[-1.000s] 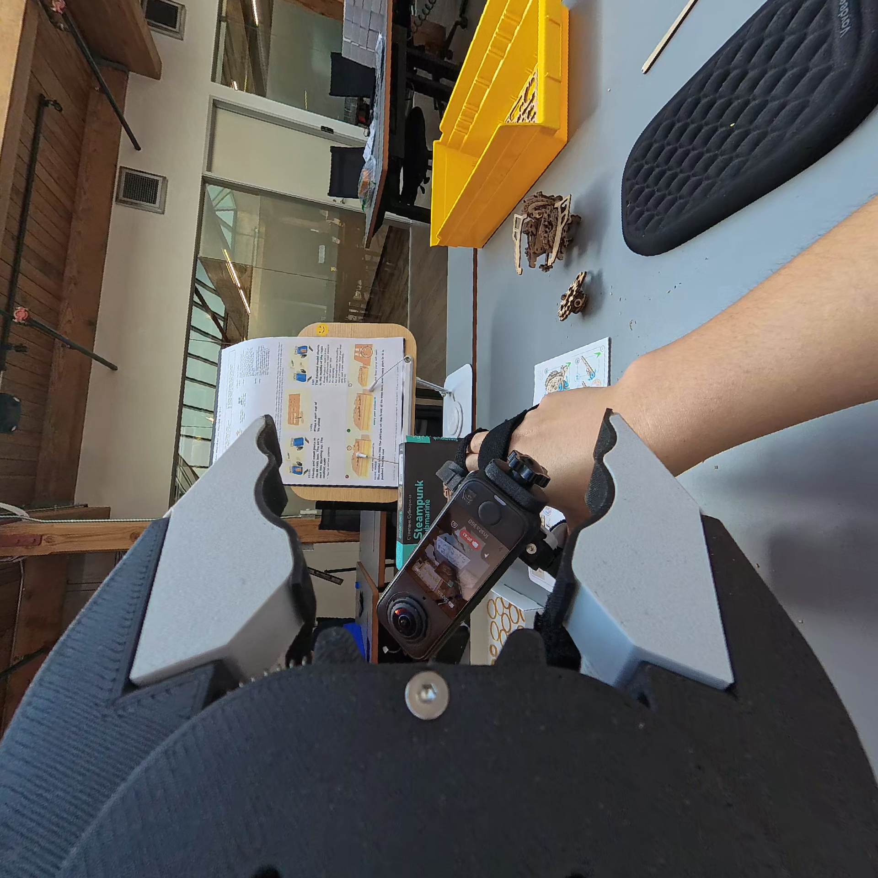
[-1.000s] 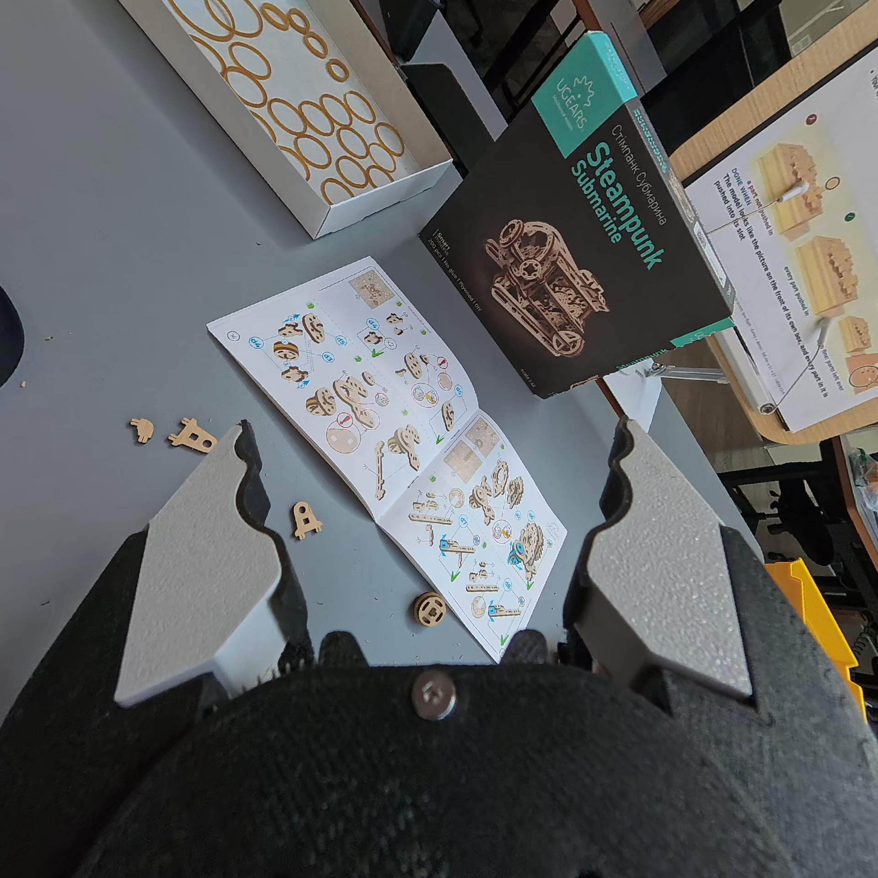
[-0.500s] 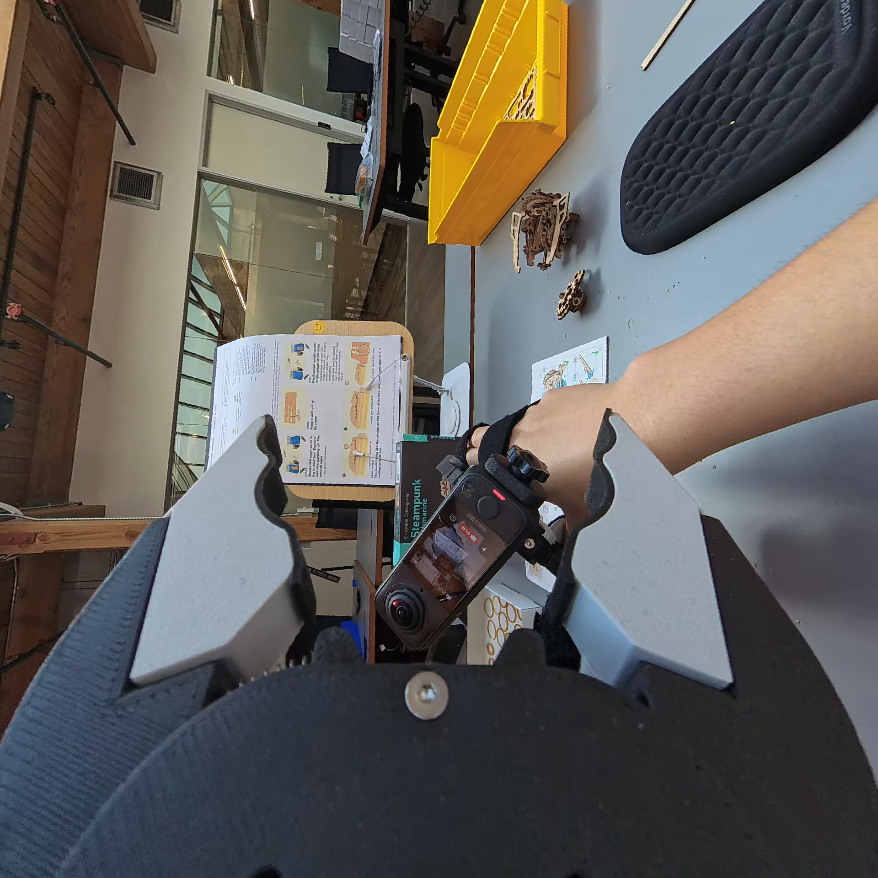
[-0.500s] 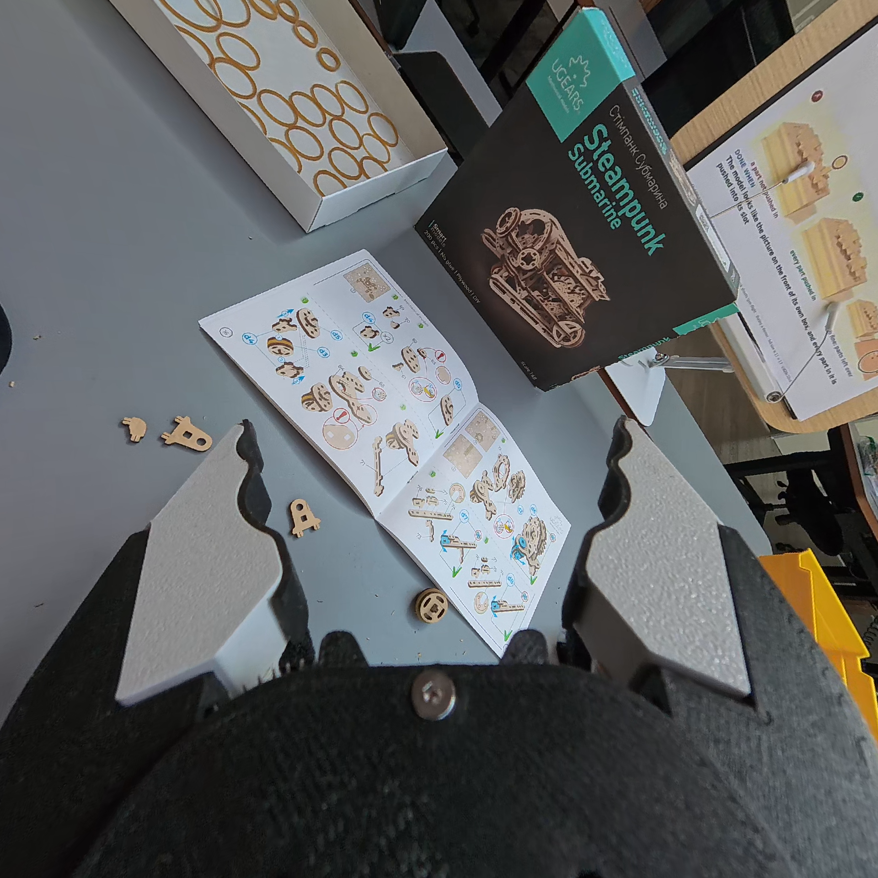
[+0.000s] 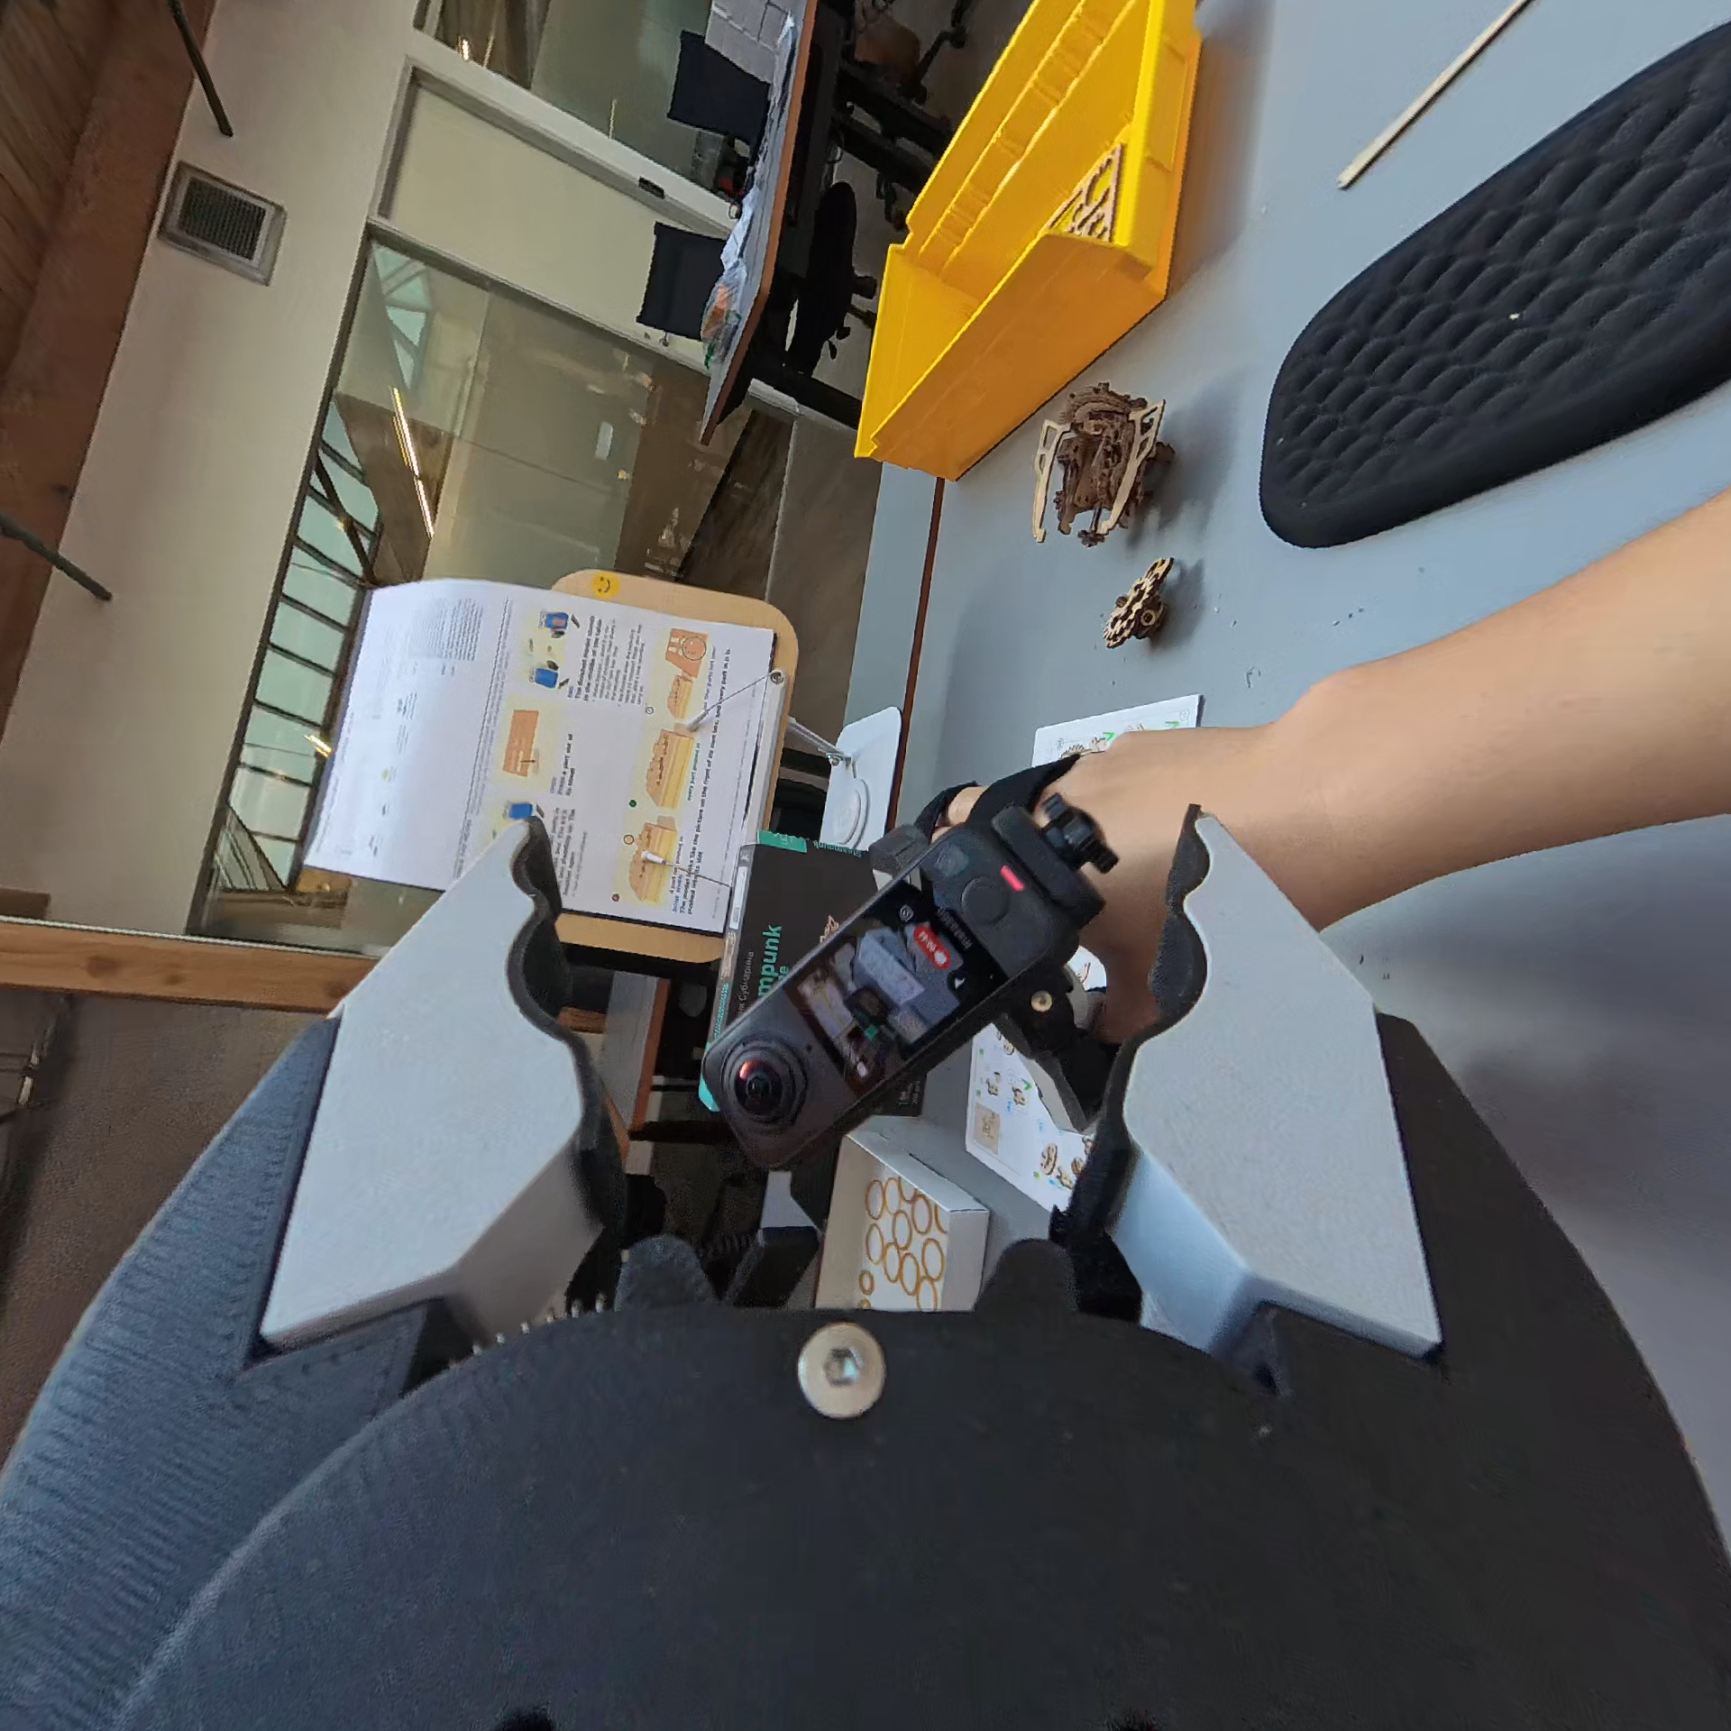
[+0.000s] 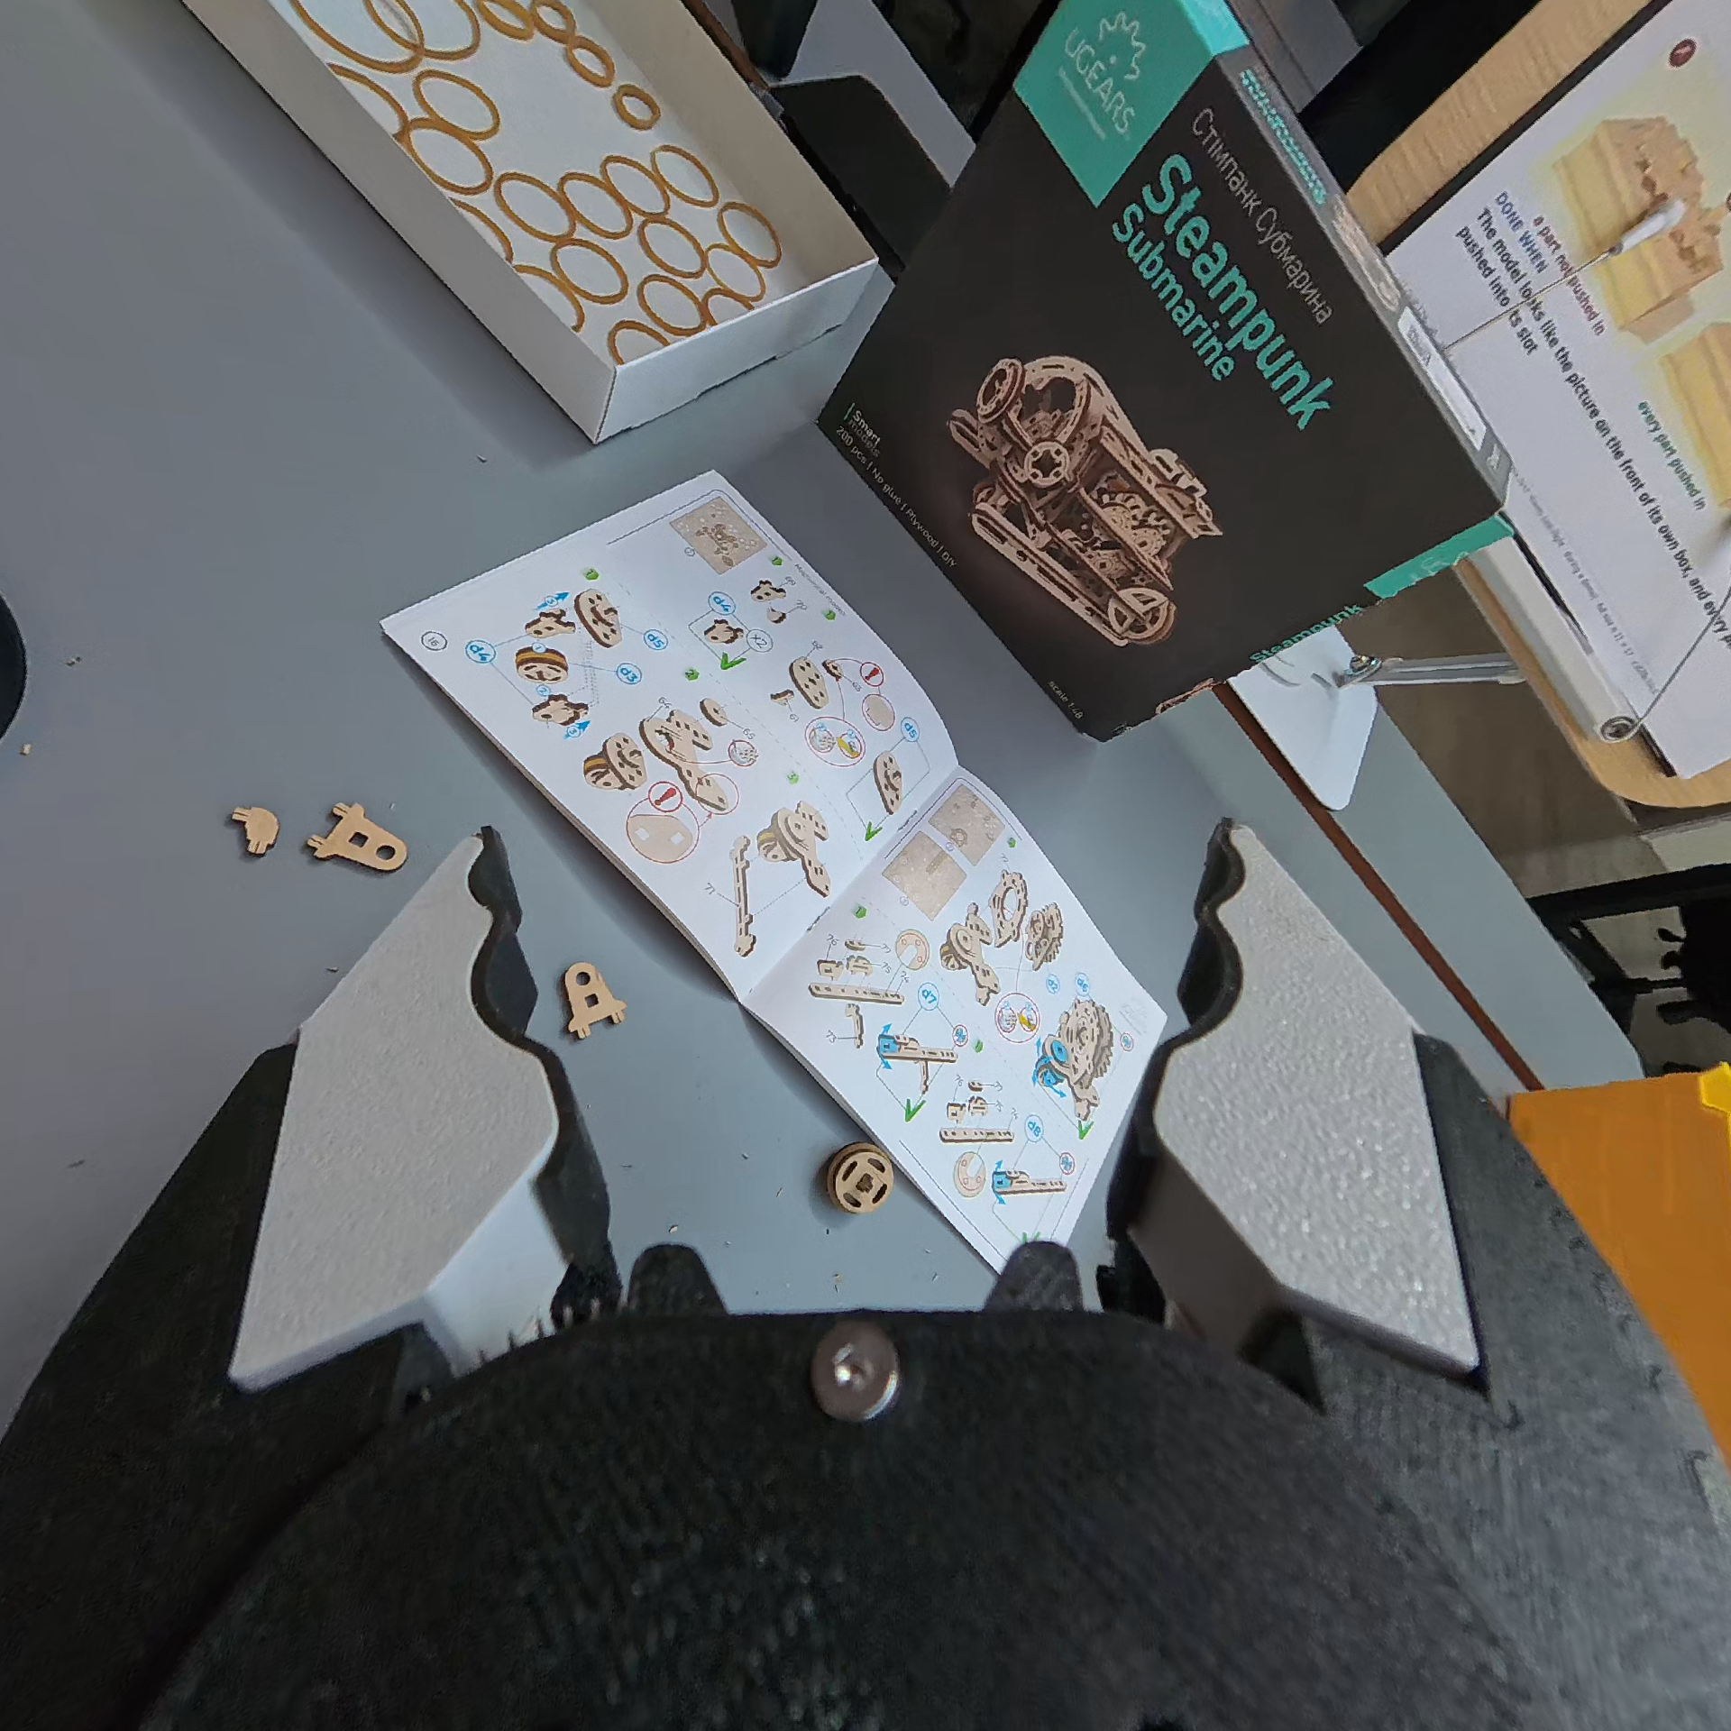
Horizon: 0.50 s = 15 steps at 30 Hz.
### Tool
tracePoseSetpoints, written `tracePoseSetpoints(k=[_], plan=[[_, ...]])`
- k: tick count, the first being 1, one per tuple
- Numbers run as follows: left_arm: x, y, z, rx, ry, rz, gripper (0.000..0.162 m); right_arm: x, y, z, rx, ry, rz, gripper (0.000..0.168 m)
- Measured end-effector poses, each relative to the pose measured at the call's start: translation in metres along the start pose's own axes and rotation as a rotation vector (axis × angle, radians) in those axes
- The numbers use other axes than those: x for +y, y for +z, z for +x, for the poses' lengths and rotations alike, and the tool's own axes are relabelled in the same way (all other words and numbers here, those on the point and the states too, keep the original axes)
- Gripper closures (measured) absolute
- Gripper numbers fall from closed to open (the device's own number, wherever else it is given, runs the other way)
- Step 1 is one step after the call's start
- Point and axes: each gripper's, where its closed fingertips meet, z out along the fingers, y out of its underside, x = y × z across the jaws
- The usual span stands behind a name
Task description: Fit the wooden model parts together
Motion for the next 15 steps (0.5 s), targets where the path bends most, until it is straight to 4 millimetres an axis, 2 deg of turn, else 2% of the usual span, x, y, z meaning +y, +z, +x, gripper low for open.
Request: tracePoseSetpoints(k=[2, 3, 6, 8, 10, 12, 15], plan=[[0.025, 0.009, -0.023, -0.016, -0.201, -0.029, 0.039, 0.014, 0.001, 0.018, -0.019, 0.094, 0.017, 0.026], [0.045, 0.015, -0.032, -0.013, -0.335, -0.061, 0.040, 0.025, 0.000, 0.037, 0.027, 0.150, 0.027, 0.026], [0.118, 0.040, -0.036, 0.005, -0.715, -0.134, 0.042, 0.067, -0.014, 0.097, 0.209, 0.262, 0.087, 0.026], [0.164, 0.060, -0.032, -0.066, -0.807, -0.172, 0.046, 0.079, -0.027, 0.120, 0.251, 0.335, 0.183, 0.027], [0.192, 0.081, -0.014, -0.048, -0.871, -0.249, 0.041, 0.072, -0.039, 0.133, 0.230, 0.385, 0.317, 0.027], [0.191, 0.097, -0.006, -0.010, -0.935, -0.249, 0.042, 0.050, -0.052, 0.141, 0.186, 0.393, 0.437, 0.027], [0.191, 0.112, -0.028, -0.113, -0.867, -0.267, 0.044, 0.013, -0.069, 0.154, 0.181, 0.310, 0.528, 0.029]])
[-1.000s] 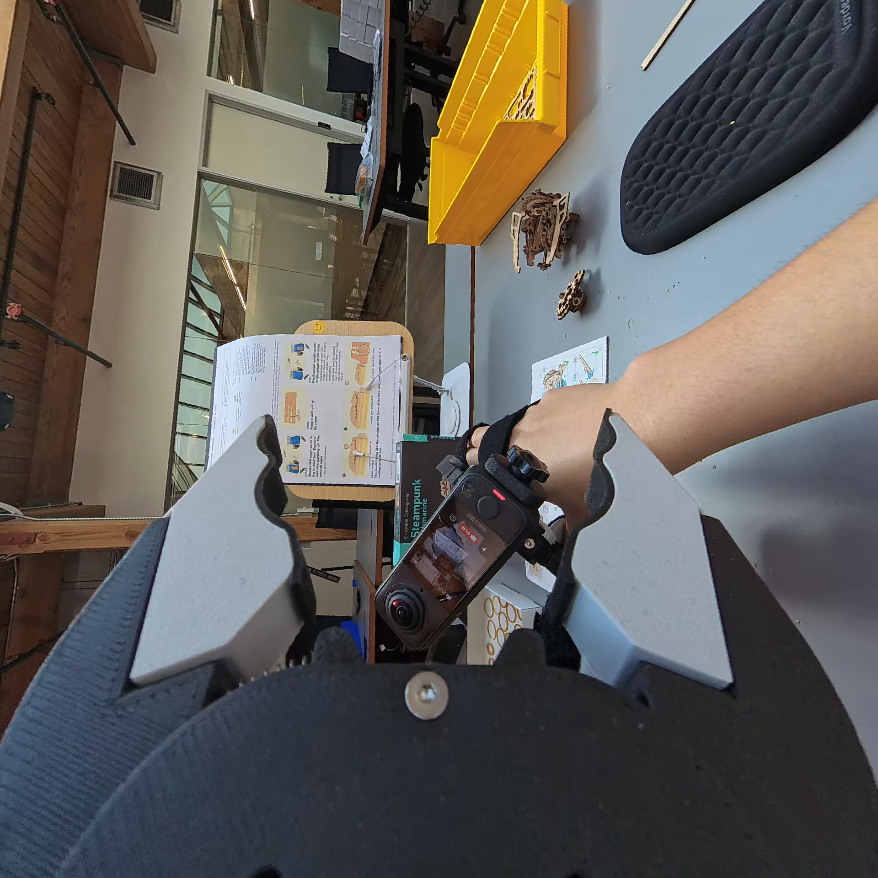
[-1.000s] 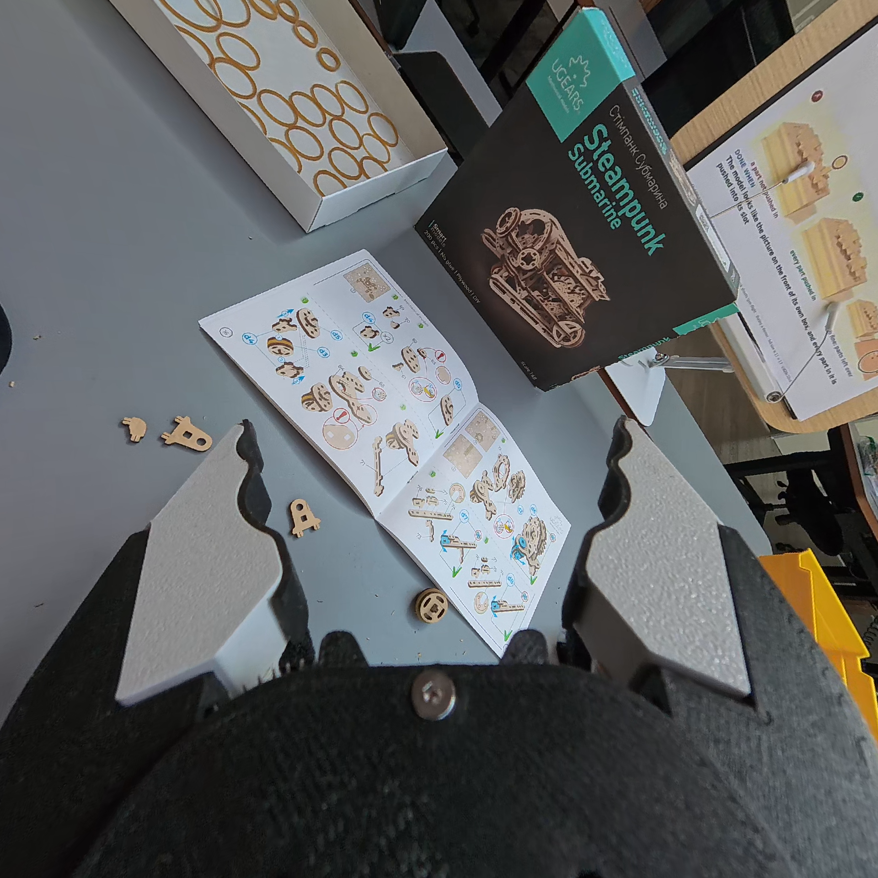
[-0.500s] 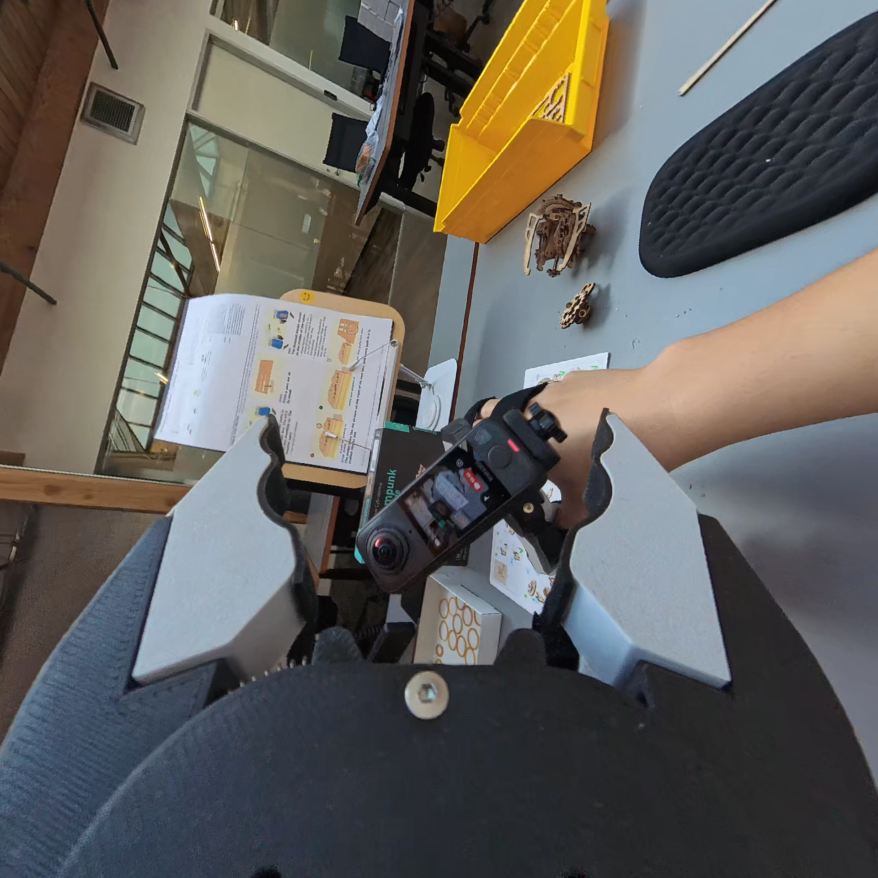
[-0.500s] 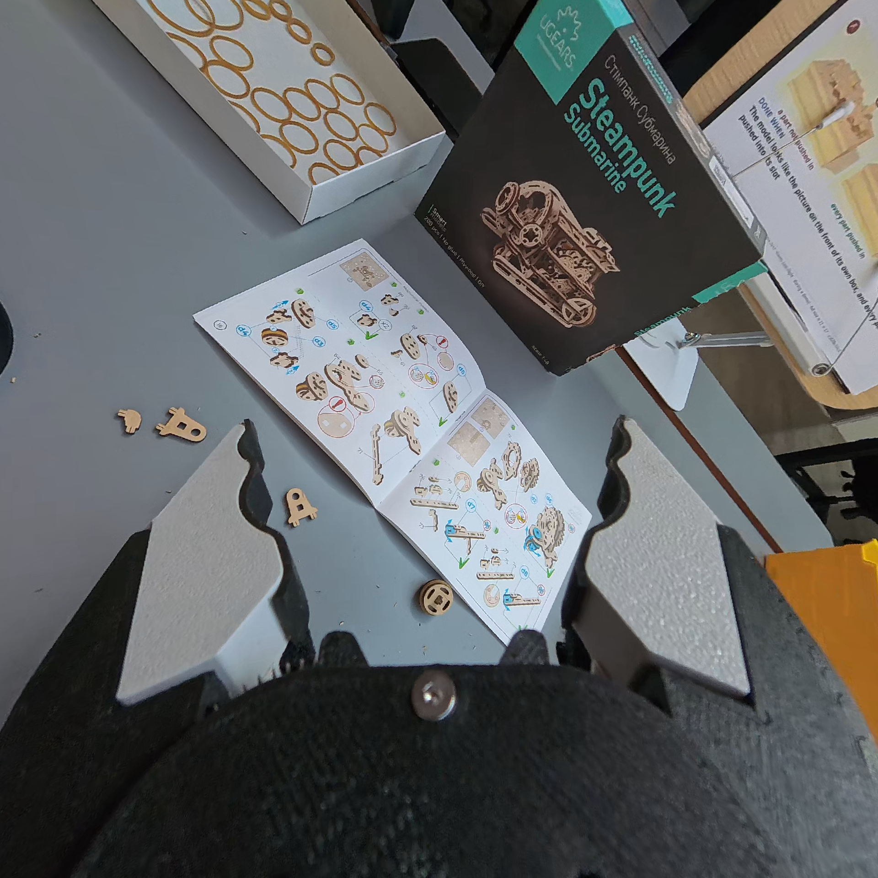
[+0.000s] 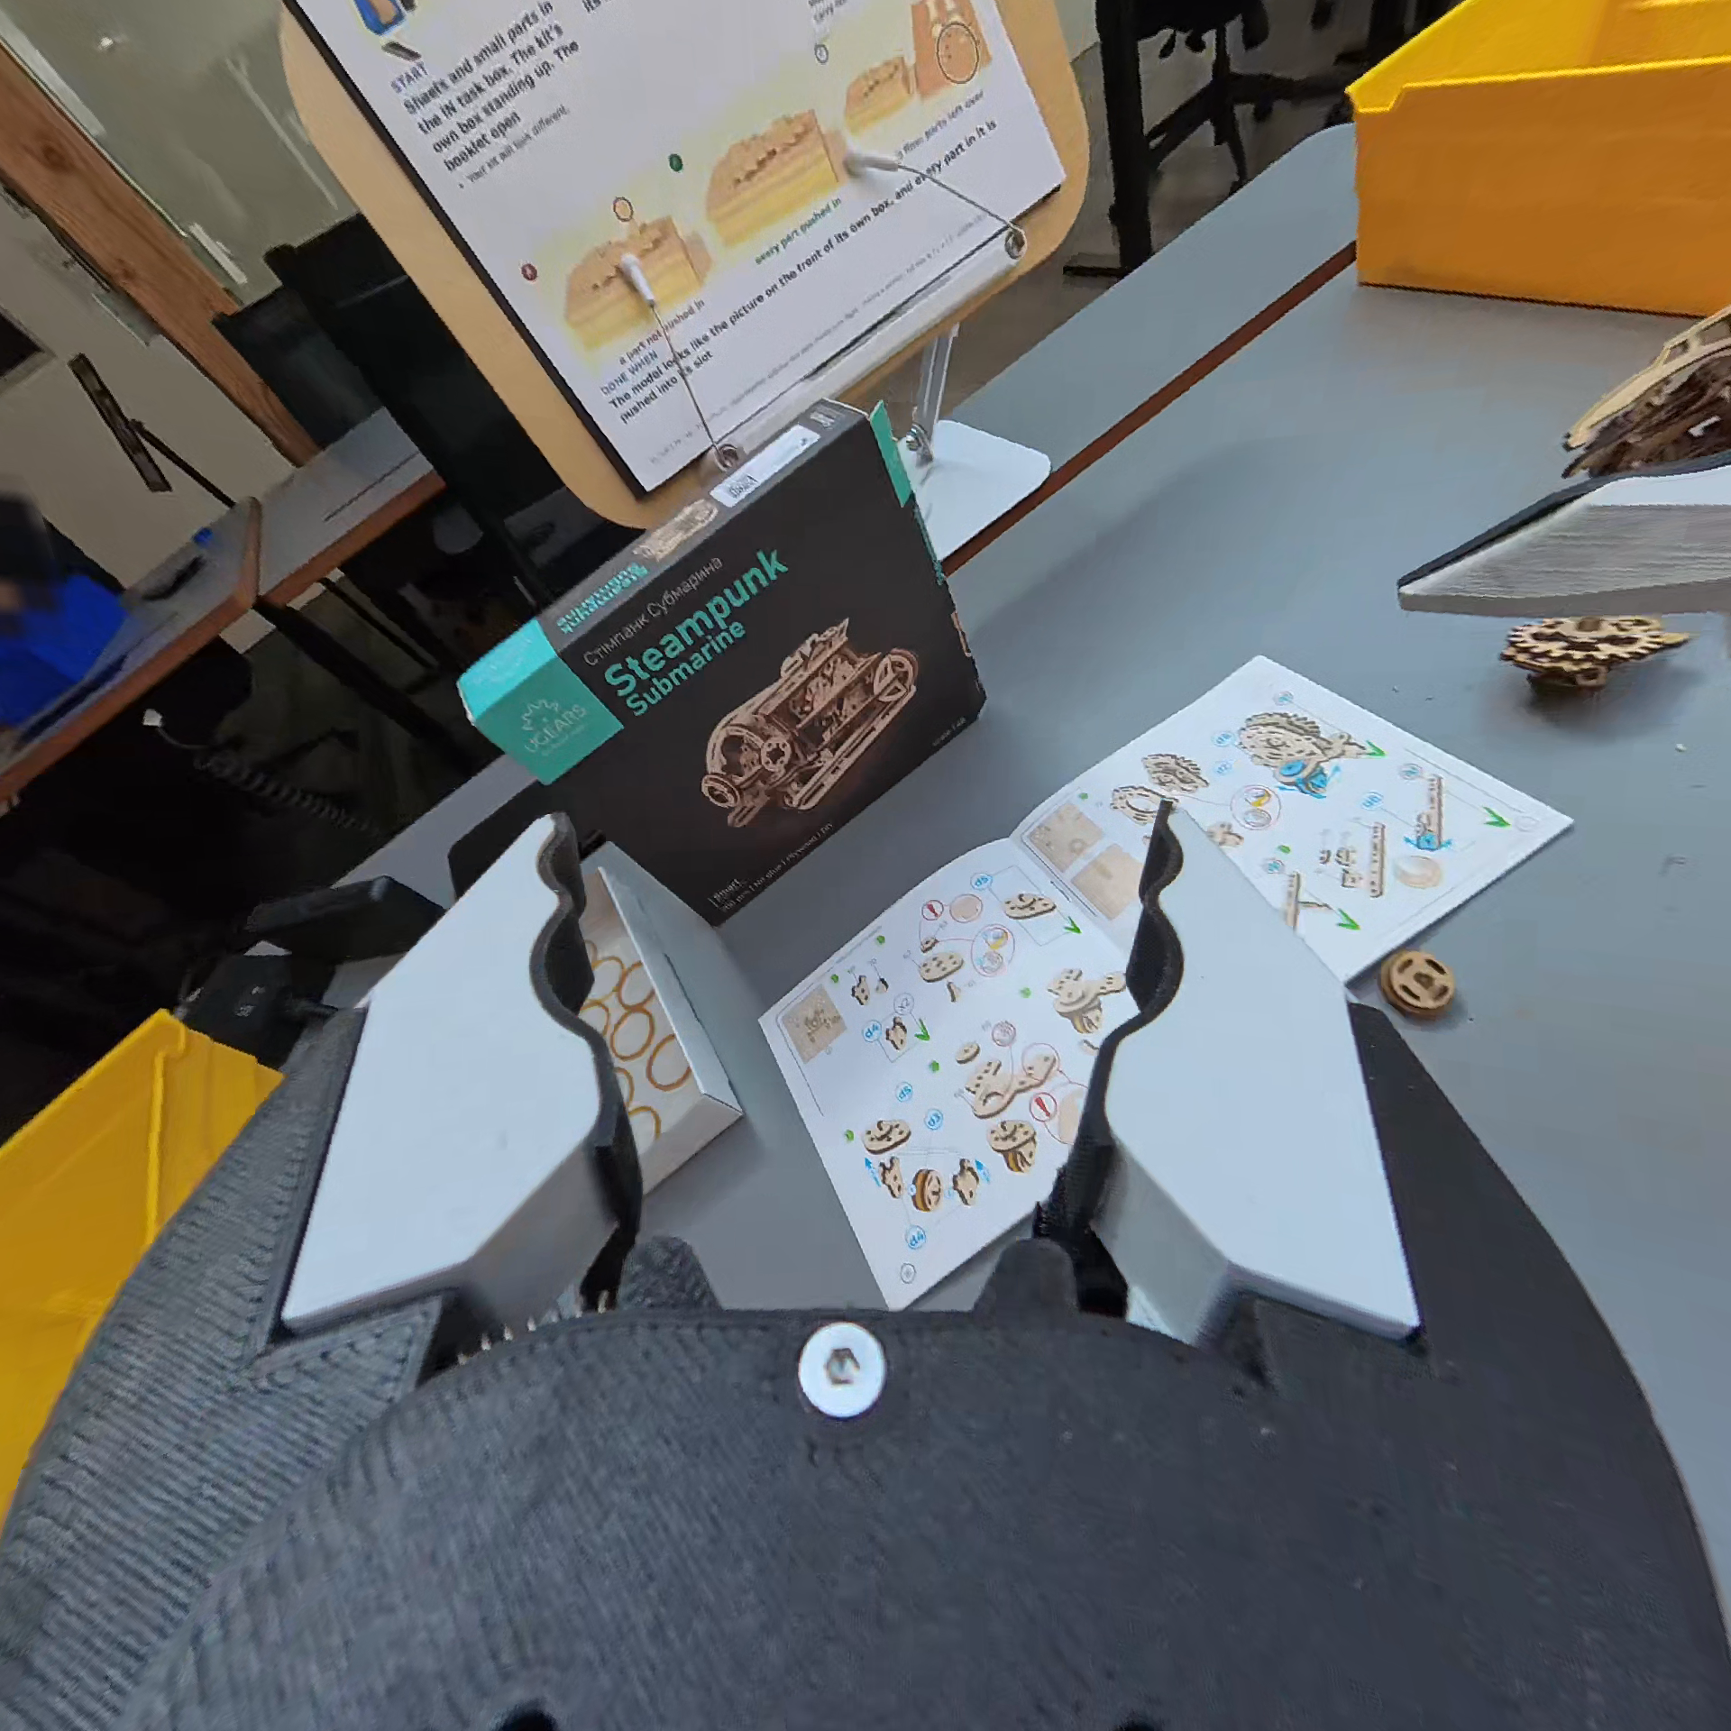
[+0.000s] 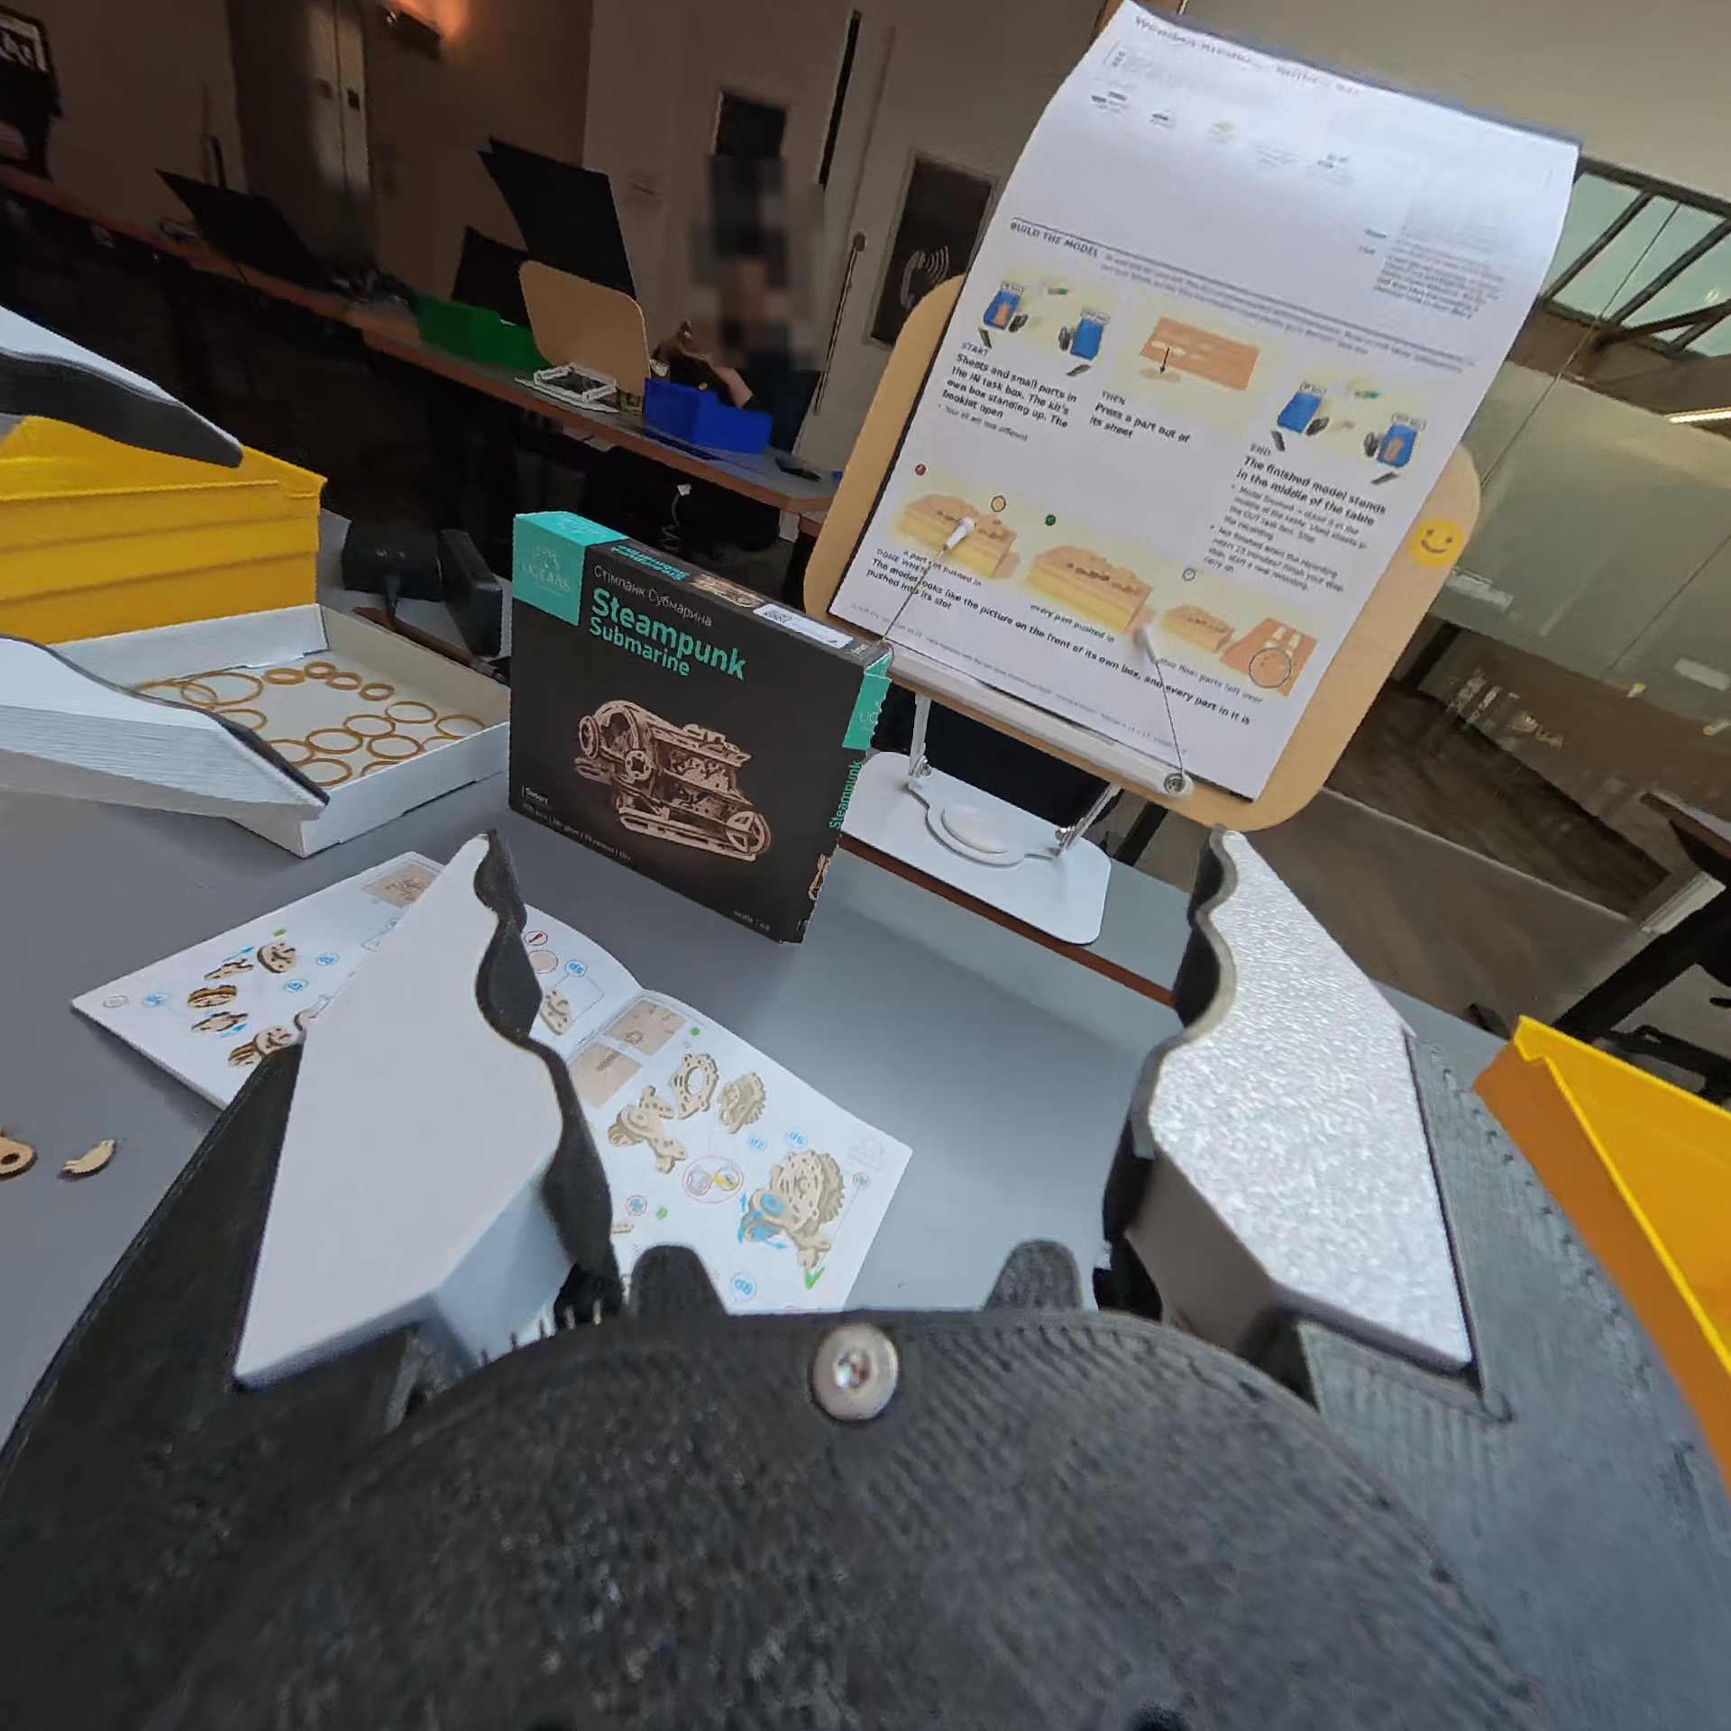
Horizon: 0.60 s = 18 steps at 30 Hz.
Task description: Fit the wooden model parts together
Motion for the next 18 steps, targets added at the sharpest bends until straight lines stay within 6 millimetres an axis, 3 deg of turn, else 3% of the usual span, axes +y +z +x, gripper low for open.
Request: tracePoseSetpoints(k=[5, 8, 11, 13, 18], plan=[[-0.033, 0.017, -0.029, -0.173, 0.094, 0.011, 0.043, -0.018, 0.031, 0.004, -0.026, -0.263, -0.191, 0.027], [-0.054, 0.023, -0.046, -0.236, 0.128, 0.014, 0.043, -0.032, 0.051, 0.018, 0.019, -0.423, -0.269, 0.026], [-0.073, 0.029, -0.059, -0.295, 0.179, 0.010, 0.047, -0.047, 0.069, 0.026, 0.045, -0.459, -0.269, 0.026], [-0.076, 0.039, -0.053, -0.245, 0.165, -0.002, 0.049, -0.037, 0.081, 0.019, -0.023, -0.395, -0.316, 0.025], [-0.049, 0.066, -0.047, -0.239, 0.207, -0.059, 0.048, -0.002, 0.103, 0.002, -0.081, -0.434, -0.358, 0.026]])
